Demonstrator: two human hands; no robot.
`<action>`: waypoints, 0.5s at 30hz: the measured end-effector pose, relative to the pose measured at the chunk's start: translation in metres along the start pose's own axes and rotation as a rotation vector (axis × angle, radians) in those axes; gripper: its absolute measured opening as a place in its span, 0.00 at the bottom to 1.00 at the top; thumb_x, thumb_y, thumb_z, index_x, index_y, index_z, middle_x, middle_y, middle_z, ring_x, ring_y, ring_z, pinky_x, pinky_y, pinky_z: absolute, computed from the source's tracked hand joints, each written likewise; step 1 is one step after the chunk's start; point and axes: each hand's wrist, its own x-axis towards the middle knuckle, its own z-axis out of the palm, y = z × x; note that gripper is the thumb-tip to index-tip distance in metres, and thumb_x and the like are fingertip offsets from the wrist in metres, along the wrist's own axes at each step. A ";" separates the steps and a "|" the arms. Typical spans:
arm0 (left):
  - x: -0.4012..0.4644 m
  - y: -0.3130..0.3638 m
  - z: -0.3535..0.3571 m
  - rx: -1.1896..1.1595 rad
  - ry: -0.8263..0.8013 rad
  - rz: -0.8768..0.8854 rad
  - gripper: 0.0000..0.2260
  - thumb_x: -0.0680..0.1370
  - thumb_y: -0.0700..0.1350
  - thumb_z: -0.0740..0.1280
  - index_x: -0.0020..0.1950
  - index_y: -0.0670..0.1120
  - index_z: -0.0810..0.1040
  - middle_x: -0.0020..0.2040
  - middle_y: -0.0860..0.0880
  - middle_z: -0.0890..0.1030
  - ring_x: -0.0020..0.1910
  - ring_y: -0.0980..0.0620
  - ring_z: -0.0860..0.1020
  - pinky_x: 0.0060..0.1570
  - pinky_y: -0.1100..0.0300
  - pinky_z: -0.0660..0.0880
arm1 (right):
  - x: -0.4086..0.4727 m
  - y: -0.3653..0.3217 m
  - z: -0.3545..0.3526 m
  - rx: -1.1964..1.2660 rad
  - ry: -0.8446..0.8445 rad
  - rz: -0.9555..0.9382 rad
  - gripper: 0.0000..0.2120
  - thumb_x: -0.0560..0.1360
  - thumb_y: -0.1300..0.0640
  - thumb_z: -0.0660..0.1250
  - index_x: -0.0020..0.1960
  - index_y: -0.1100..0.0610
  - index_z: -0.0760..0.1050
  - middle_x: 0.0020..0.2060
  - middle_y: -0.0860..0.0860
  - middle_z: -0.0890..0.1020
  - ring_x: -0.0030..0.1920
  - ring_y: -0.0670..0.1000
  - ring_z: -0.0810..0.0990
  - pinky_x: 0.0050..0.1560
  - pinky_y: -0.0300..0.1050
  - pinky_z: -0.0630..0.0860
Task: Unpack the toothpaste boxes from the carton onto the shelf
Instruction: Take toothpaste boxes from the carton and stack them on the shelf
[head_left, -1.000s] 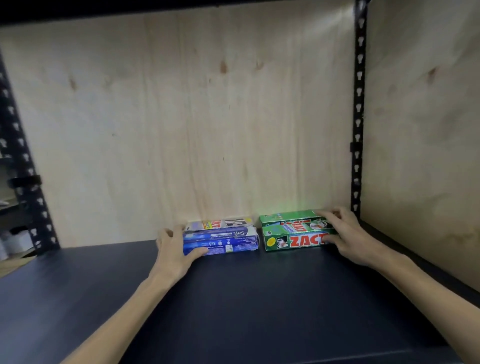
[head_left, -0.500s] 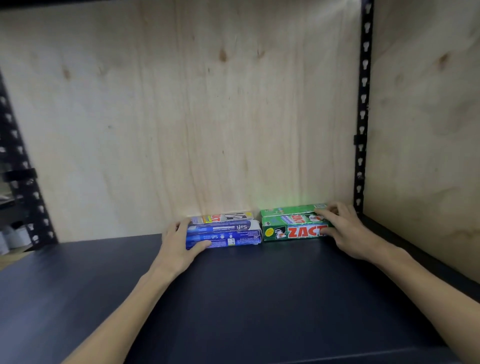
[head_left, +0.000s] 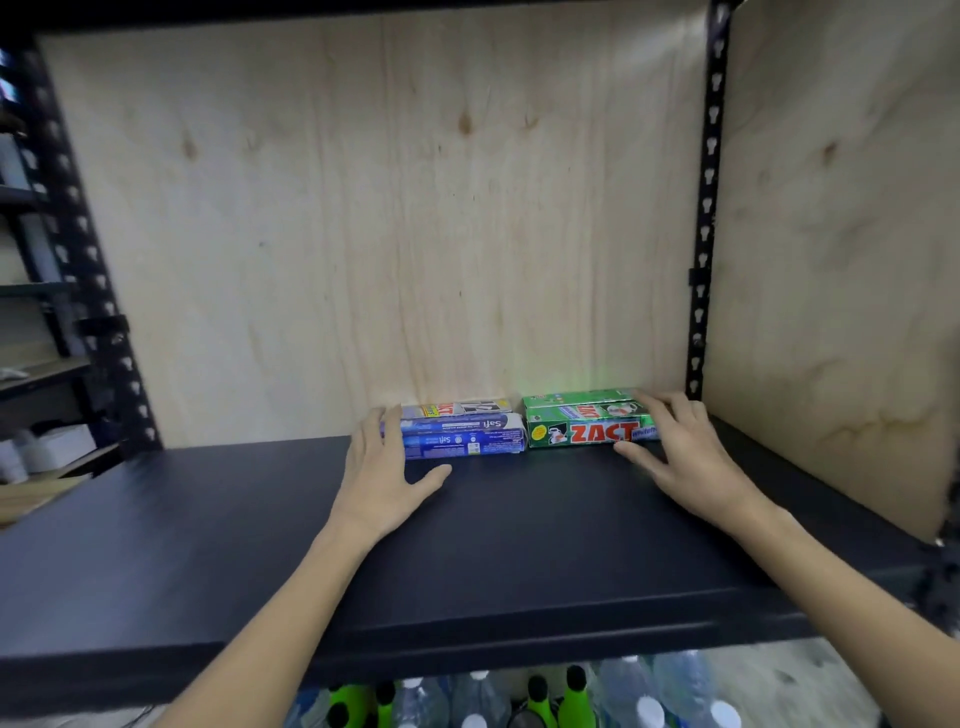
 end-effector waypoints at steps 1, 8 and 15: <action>-0.007 0.003 -0.004 0.001 0.001 0.011 0.42 0.75 0.63 0.70 0.80 0.45 0.55 0.77 0.46 0.59 0.76 0.47 0.58 0.74 0.52 0.60 | -0.007 -0.006 -0.004 0.001 0.002 0.004 0.36 0.77 0.40 0.65 0.78 0.57 0.62 0.66 0.54 0.69 0.66 0.54 0.65 0.69 0.50 0.67; -0.064 0.030 -0.042 0.005 -0.093 0.050 0.36 0.79 0.61 0.65 0.80 0.44 0.57 0.75 0.46 0.63 0.73 0.46 0.63 0.70 0.51 0.65 | -0.058 -0.059 -0.026 0.068 0.040 -0.061 0.37 0.76 0.34 0.59 0.76 0.57 0.65 0.60 0.53 0.73 0.60 0.54 0.69 0.66 0.53 0.70; -0.190 0.057 -0.061 -0.196 0.234 0.138 0.22 0.79 0.51 0.68 0.72 0.51 0.71 0.73 0.51 0.67 0.74 0.51 0.63 0.75 0.51 0.59 | -0.171 -0.158 -0.005 0.421 0.259 -0.030 0.23 0.78 0.52 0.70 0.71 0.53 0.72 0.52 0.48 0.71 0.57 0.44 0.69 0.61 0.33 0.65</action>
